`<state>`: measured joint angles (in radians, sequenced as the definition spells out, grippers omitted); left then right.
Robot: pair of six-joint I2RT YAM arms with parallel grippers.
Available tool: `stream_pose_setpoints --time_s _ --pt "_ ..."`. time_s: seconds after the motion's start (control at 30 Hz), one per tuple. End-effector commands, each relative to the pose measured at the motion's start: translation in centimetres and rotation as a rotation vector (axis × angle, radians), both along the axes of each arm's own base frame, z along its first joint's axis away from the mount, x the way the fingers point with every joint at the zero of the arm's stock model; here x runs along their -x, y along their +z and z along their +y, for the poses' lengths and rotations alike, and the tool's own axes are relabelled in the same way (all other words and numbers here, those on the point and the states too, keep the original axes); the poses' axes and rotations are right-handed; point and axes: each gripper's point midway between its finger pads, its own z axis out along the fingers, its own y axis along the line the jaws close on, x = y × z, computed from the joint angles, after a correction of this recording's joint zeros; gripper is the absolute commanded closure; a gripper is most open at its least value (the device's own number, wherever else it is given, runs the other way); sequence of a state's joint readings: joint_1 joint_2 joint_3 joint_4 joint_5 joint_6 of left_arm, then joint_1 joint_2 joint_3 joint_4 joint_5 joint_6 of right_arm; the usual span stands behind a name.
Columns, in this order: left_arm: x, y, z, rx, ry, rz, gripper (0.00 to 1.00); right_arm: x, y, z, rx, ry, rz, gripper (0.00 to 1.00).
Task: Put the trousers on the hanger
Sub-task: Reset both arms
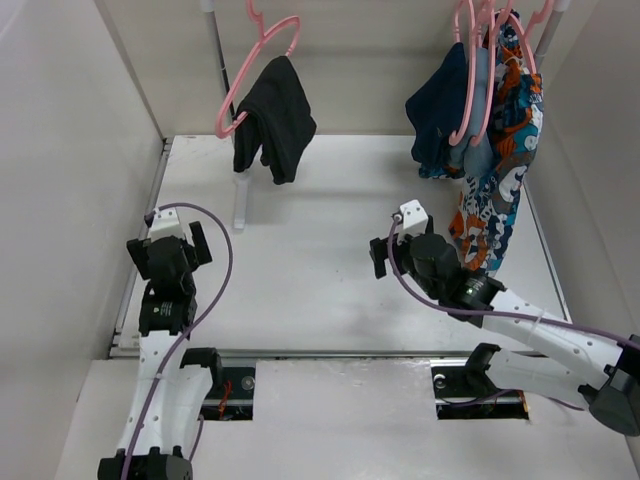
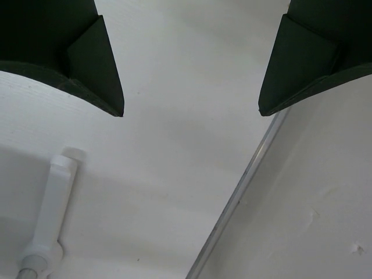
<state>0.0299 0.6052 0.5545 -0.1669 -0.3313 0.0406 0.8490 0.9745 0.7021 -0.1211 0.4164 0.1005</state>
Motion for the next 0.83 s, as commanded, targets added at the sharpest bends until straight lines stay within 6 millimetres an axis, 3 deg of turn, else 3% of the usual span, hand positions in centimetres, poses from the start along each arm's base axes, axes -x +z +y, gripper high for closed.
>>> stream_pose_setpoints --time_s 0.0,0.13,0.57,0.8 --pt "-1.9 3.3 -0.8 0.061 -0.032 -0.190 0.00 -0.9 2.8 -1.0 -0.096 -0.099 -0.062 0.00" --pt "-2.2 1.9 -0.7 0.065 -0.033 -0.176 0.00 -1.7 3.6 -0.7 -0.121 -0.140 -0.064 0.00" --pt "-1.9 1.9 0.3 0.059 0.004 -0.177 0.00 -2.4 2.7 -0.9 -0.117 -0.202 -0.044 0.00" --pt "-1.9 1.5 0.1 0.063 -0.005 -0.168 0.00 -3.2 3.5 -0.5 -0.139 -0.235 -0.039 0.00"
